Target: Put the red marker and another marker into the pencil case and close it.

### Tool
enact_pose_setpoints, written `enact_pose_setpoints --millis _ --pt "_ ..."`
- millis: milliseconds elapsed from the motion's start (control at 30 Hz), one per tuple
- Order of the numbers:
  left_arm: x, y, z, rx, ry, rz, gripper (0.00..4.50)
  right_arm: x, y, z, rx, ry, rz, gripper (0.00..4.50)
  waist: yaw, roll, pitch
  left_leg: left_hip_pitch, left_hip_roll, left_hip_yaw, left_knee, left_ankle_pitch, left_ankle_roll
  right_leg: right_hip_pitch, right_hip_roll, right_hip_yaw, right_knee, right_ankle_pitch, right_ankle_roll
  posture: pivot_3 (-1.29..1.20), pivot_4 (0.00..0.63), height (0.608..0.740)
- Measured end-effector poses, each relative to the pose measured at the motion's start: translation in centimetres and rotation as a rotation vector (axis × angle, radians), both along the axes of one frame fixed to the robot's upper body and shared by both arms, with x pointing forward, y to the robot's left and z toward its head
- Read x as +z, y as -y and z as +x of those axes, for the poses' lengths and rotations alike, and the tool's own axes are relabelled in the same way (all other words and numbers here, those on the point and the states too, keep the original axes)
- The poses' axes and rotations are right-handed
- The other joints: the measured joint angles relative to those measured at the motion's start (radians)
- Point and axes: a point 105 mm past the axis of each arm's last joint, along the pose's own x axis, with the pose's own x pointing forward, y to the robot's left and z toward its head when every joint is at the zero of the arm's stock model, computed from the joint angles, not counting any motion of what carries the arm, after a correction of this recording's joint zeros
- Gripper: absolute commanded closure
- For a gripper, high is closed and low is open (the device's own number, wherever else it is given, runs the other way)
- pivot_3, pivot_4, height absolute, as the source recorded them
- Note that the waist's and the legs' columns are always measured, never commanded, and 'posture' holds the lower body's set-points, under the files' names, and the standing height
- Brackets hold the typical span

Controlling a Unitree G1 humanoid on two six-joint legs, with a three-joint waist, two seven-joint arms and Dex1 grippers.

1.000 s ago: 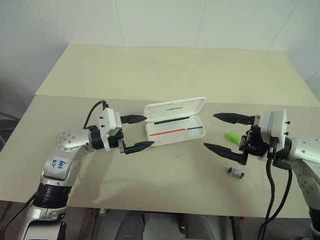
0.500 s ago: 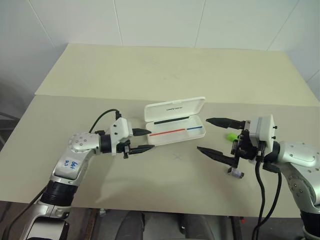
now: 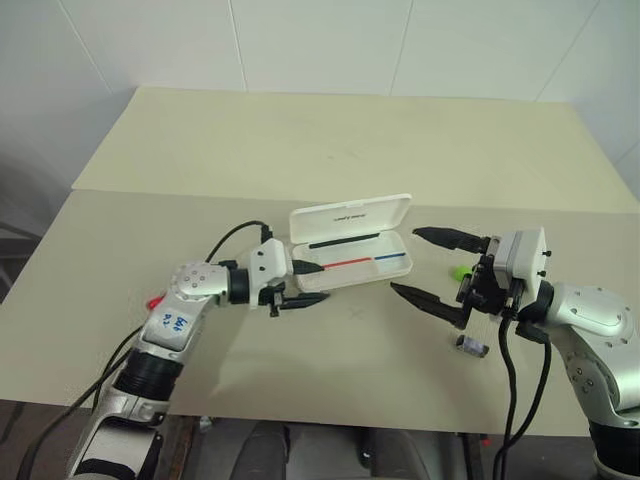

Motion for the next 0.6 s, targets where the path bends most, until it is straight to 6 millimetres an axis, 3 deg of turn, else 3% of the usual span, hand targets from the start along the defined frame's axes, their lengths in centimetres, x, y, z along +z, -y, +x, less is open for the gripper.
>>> enact_pose_setpoints --millis 600 --pt "-1.5 0.0 1.4 0.011 -0.025 0.084 1.99 1.4 -0.5 0.1 -0.023 0.063 0.025 0.0 0.0 0.0 0.0 0.0 0.0 0.0 0.0 0.0 0.0 0.0 0.0 0.0 0.0 0.0 0.0 0.0 0.15 0.74"
